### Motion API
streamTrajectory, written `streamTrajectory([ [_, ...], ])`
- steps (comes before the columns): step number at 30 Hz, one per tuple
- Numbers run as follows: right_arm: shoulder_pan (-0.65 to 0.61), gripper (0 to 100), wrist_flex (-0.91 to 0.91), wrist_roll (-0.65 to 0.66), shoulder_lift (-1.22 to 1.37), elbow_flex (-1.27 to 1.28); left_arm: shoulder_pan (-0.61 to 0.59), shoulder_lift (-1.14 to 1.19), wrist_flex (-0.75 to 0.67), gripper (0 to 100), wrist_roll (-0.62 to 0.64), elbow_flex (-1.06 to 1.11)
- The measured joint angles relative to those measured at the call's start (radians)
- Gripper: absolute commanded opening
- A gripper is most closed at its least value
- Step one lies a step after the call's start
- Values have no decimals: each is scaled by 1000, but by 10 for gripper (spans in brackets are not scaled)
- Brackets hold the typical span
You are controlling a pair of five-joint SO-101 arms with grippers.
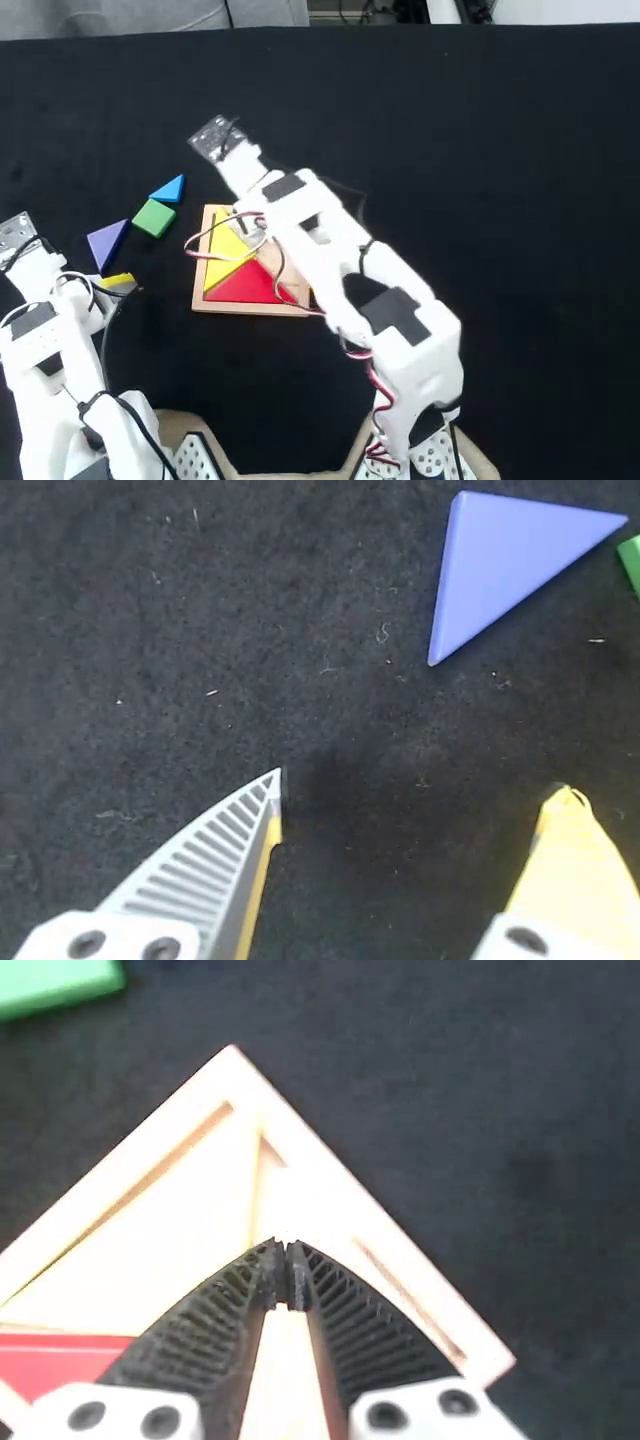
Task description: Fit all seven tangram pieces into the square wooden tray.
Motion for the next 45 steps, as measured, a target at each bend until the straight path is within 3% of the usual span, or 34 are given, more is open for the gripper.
streamTrajectory([
  [10,-37,11,0,6,35,-8,0,0,0,385,0,0],
  [28,-100,11,49,201,35,-18,0,0,0,385,0,0],
  [36,-23,11,77,153,-38,31,0,0,0,385,0,0],
  [45,-18,11,74,155,-137,192,0,0,0,385,0,0],
])
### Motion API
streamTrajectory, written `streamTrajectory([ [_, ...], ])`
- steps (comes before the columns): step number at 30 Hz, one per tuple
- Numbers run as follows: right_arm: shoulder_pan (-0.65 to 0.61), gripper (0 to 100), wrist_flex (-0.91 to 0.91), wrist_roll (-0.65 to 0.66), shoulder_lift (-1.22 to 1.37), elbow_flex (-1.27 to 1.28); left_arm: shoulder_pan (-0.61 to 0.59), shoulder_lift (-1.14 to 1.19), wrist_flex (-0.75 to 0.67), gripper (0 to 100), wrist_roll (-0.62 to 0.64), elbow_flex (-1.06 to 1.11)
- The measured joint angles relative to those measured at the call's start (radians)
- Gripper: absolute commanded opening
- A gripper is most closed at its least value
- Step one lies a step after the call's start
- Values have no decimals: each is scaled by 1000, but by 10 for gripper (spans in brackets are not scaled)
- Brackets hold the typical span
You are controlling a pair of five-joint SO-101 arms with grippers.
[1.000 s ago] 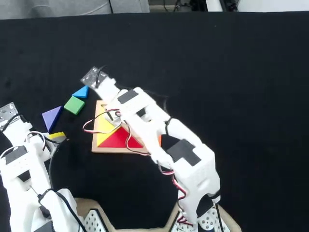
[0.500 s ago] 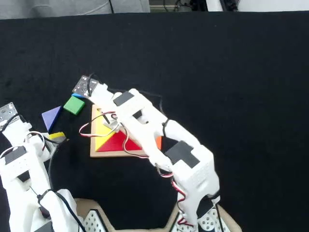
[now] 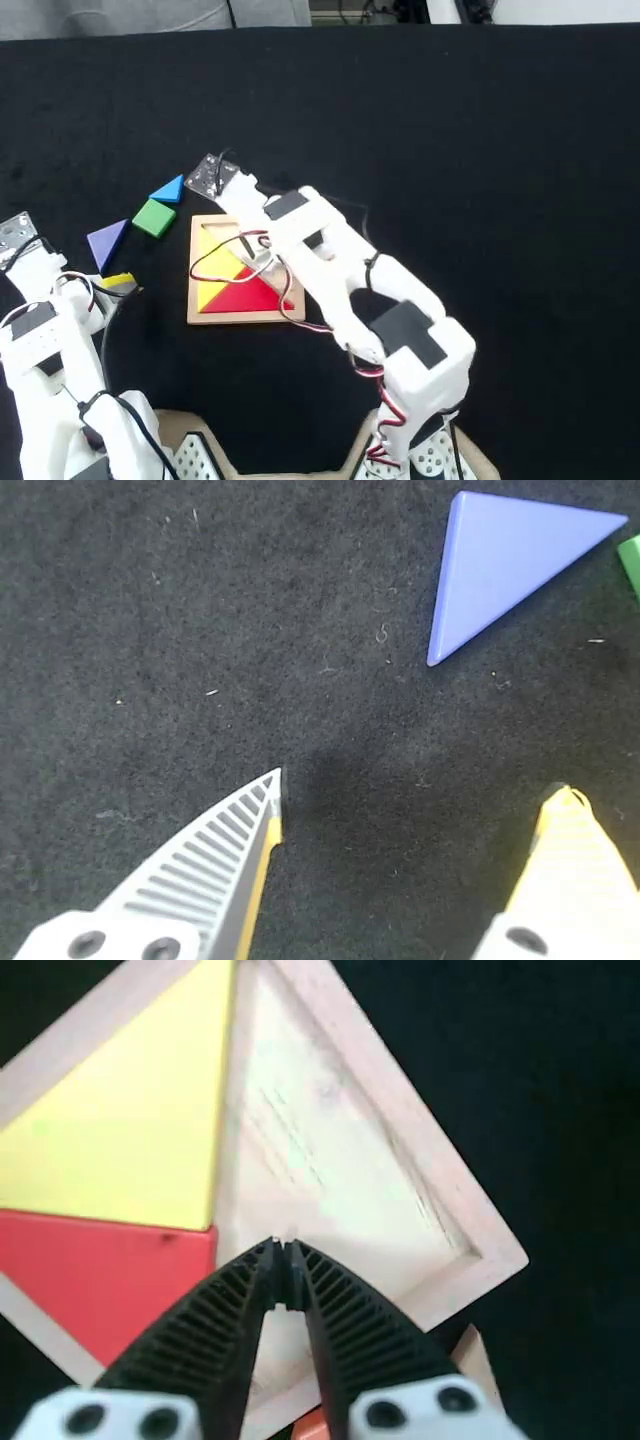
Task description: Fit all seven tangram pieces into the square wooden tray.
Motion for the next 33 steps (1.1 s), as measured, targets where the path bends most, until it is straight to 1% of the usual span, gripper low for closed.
streamTrajectory([
  [4,-3,11,0,-2,-8,31,0,0,-20,385,0,0],
  [8,-46,11,0,0,-12,37,0,0,-25,385,0,0],
  [12,-44,11,0,-5,-12,37,0,0,-26,385,0,0],
  [16,21,11,15,-3,-43,37,0,0,-26,385,0,0],
  [22,172,11,91,-3,-233,37,0,0,-26,385,0,0],
  [25,241,12,110,-11,-327,84,0,0,-26,385,0,0],
  [27,261,13,110,-11,-362,150,0,0,-29,385,0,0],
  [29,265,13,101,-35,-368,212,0,0,-32,385,0,0],
  [33,270,13,89,-164,-370,261,0,0,-32,385,0,0],
])
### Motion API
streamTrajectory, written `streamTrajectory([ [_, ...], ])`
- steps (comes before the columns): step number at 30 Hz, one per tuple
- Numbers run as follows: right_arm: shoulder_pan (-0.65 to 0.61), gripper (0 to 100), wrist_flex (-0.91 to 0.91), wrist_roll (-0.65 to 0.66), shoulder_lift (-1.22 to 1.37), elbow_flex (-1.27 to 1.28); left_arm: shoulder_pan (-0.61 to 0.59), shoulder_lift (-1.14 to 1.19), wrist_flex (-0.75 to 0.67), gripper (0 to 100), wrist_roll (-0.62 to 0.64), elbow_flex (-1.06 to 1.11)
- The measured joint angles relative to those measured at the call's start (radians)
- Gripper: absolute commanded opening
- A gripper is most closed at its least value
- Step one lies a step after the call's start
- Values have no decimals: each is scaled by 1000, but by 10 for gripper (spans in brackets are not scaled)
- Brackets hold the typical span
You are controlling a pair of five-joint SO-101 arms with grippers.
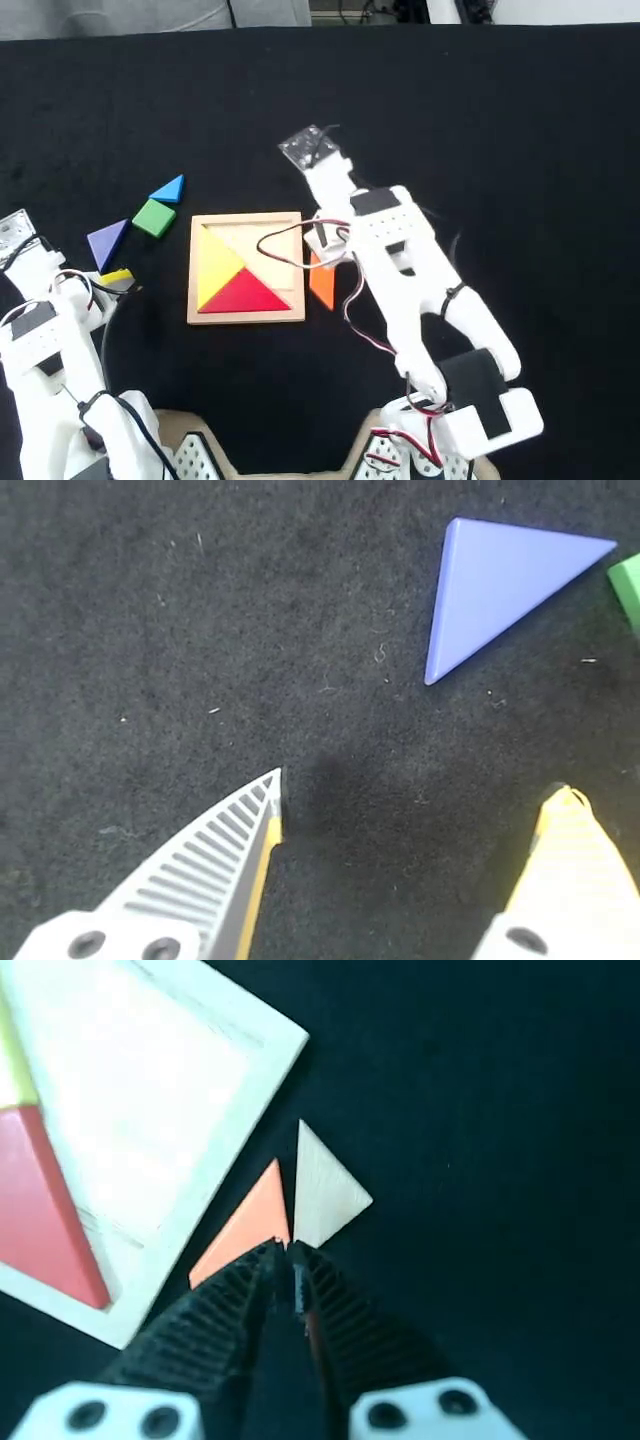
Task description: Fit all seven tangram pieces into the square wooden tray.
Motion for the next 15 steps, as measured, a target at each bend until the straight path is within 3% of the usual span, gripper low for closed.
streamTrajectory([
  [6,0,183,-9,-87,0,11,0,0,0,385,0,0],
  [15,-78,186,-9,-382,0,35,0,0,0,385,0,0],
])
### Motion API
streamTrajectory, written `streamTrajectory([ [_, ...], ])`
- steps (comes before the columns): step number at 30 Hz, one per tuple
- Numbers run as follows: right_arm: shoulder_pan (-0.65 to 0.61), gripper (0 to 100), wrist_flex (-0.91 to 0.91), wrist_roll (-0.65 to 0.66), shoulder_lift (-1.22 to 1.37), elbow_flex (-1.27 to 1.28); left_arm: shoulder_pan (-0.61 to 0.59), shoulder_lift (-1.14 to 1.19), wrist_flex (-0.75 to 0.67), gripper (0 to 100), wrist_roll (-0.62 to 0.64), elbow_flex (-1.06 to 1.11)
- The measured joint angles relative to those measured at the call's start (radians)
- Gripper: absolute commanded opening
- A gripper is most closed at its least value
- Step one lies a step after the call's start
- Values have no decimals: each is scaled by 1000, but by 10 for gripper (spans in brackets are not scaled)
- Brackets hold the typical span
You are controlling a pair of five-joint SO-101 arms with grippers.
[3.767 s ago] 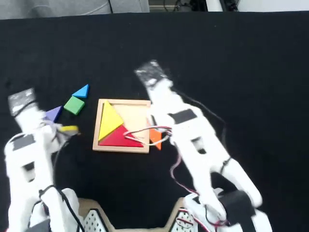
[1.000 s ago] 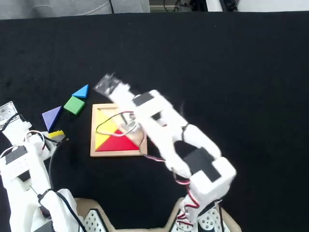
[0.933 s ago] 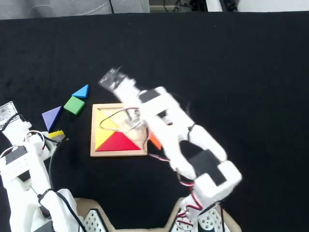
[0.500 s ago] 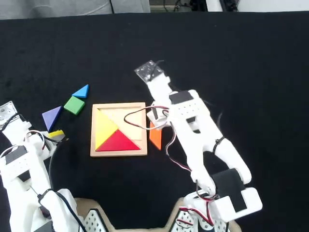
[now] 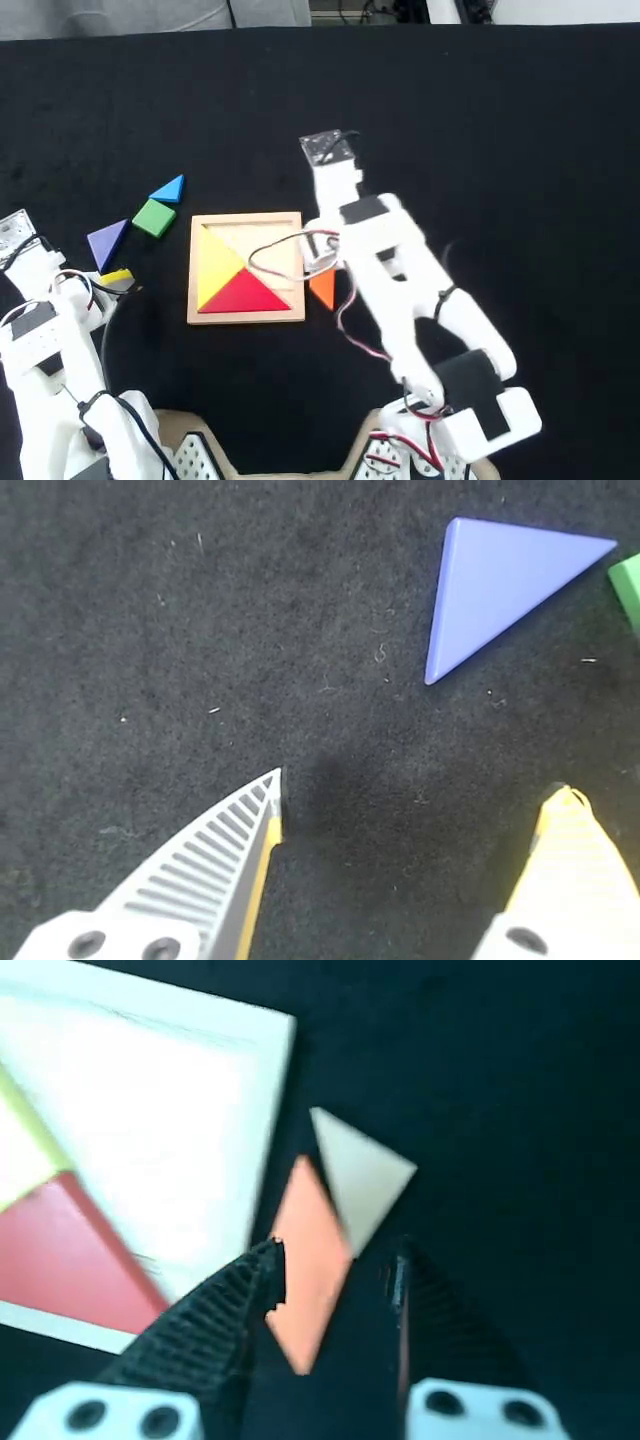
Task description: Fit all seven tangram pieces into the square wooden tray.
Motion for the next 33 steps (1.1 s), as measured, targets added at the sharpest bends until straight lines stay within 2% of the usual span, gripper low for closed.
streamTrajectory([
  [6,-72,185,0,-40,0,26,0,0,0,385,0,0],
  [18,-26,185,-34,-97,6,55,0,0,0,385,0,0],
  [22,-26,185,-68,-97,100,54,0,0,0,385,0,0],
  [28,-21,184,15,-98,281,-117,0,0,0,385,0,0],
  [33,-11,184,68,-100,327,-178,0,0,0,385,0,0],
])
